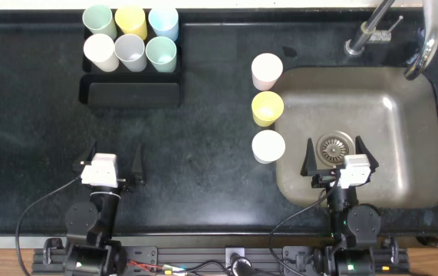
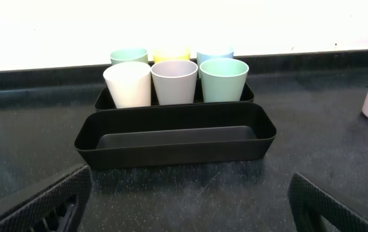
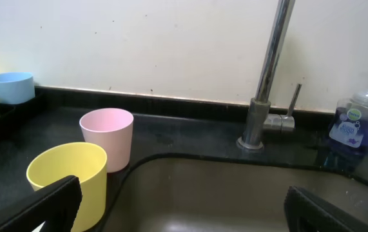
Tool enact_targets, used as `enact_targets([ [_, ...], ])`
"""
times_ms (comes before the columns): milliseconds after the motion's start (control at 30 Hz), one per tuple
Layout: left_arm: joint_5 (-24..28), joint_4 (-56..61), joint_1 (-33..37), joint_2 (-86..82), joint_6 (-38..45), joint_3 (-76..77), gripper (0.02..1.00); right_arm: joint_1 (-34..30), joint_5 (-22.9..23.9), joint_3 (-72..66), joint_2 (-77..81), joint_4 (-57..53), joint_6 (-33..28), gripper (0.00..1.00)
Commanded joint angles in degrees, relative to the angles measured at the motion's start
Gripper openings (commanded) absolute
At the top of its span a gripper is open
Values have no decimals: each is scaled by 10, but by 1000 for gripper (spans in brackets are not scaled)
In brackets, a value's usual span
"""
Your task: Store Cups
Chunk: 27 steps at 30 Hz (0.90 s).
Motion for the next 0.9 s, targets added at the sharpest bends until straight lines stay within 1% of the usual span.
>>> enact_targets([
  [33, 3, -1, -2, -5, 4, -1, 998, 2, -4, -8, -5, 3, -2, 996],
  [633, 4, -2, -2, -4, -3, 2, 1000, 2, -4, -8, -5, 3, -2, 998],
  [733, 30, -2, -2, 18, -7, 23, 1000, 2, -3, -8, -5, 3, -2, 998],
  [900, 118, -9, -4, 163, -10, 134, 1000, 2, -3, -8, -5, 3, -2, 998],
])
